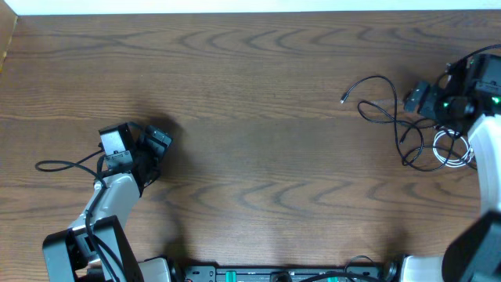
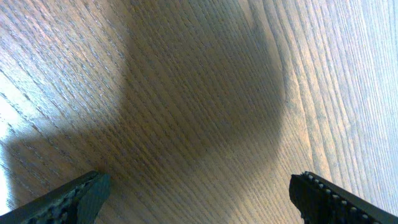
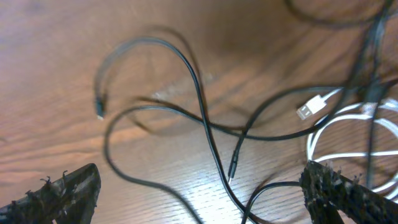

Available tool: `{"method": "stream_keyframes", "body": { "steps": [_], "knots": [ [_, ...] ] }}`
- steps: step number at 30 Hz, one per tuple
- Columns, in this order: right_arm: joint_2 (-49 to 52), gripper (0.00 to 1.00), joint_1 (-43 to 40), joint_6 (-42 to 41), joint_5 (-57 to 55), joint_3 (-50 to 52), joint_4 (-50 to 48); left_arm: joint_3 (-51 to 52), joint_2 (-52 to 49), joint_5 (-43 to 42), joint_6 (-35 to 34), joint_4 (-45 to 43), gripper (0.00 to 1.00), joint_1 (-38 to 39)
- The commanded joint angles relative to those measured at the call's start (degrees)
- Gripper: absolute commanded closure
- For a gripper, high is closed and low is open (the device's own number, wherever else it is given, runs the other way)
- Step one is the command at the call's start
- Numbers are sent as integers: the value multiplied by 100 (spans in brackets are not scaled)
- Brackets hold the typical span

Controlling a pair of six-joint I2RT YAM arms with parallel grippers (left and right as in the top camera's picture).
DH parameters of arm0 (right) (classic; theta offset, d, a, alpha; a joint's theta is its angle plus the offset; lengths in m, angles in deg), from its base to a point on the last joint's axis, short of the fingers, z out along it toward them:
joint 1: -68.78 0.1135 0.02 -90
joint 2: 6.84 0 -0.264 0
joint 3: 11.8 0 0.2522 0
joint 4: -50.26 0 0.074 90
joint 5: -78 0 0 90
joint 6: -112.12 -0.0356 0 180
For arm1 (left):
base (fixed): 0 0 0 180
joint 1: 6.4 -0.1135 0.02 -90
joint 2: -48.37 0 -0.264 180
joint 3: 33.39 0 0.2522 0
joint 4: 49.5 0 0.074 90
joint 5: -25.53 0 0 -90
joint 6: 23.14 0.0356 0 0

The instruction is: Untangle cables

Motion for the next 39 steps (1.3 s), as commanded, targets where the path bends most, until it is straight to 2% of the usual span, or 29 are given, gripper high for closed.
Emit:
{"method": "stream_keyframes", "body": {
  "steps": [1, 7, 11, 17, 22, 31, 39],
  "knots": [
    [-1040, 1, -11, -39, 35, -15, 0, 98, -129, 249, 74, 127, 1, -28],
    [-2319, 1, 177, -39, 35, -15, 0, 98, -129, 249, 74, 127, 1, -28],
    [-3042, 1, 658, -37, -28, -15, 7, 98, -129, 249, 74, 127, 1, -28],
    [-3803, 1, 1768, -35, -1311, -15, 0, 98, -129, 249, 74, 129, 1, -31],
    [-4441, 1, 2516, -39, -2059, -15, 514, 98, -129, 249, 74, 129, 1, -28],
    [-5600, 1, 2490, 170, -2070, -13, 981, 98, -129, 249, 74, 129, 1, -28],
    [-5805, 1, 2490, 365, -1827, 131, 964, 98, -129, 249, 74, 127, 1, -28]
  ]
}}
